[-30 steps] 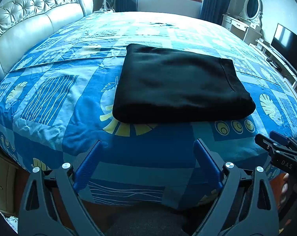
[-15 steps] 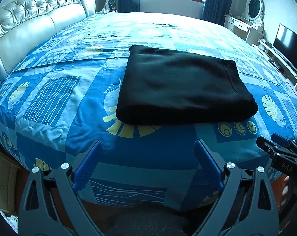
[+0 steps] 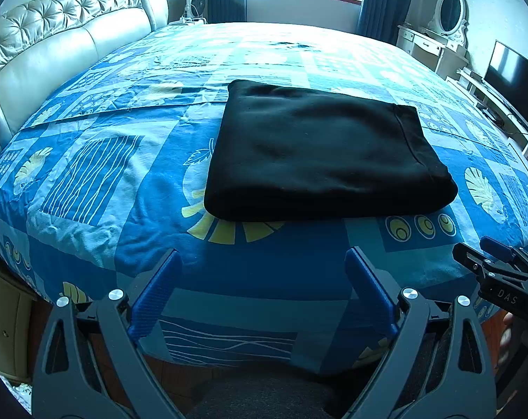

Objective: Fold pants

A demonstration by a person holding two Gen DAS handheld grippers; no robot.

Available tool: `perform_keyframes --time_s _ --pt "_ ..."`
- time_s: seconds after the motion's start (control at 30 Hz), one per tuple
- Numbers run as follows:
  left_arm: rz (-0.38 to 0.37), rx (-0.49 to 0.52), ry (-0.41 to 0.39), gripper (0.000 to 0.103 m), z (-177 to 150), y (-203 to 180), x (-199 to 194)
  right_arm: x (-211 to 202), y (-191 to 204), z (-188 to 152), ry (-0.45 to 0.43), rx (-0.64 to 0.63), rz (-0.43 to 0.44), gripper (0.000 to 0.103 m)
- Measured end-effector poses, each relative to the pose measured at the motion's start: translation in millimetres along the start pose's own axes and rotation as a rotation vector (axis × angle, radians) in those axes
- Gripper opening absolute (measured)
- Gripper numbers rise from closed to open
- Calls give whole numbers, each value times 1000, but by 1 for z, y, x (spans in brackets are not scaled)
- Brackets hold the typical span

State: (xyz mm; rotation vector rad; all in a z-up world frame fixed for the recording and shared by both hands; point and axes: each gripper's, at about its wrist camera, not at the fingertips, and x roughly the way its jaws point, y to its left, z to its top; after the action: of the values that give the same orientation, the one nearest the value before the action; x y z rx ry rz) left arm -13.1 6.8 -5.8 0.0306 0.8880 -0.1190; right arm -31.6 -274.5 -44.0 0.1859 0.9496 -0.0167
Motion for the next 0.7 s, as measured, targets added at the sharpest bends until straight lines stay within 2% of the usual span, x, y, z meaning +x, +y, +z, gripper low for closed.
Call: perform_keyframes --time_s 0.7 --pt "-3 3 -1 94 1 0 0 1 1 -1 3 -5 -1 78"
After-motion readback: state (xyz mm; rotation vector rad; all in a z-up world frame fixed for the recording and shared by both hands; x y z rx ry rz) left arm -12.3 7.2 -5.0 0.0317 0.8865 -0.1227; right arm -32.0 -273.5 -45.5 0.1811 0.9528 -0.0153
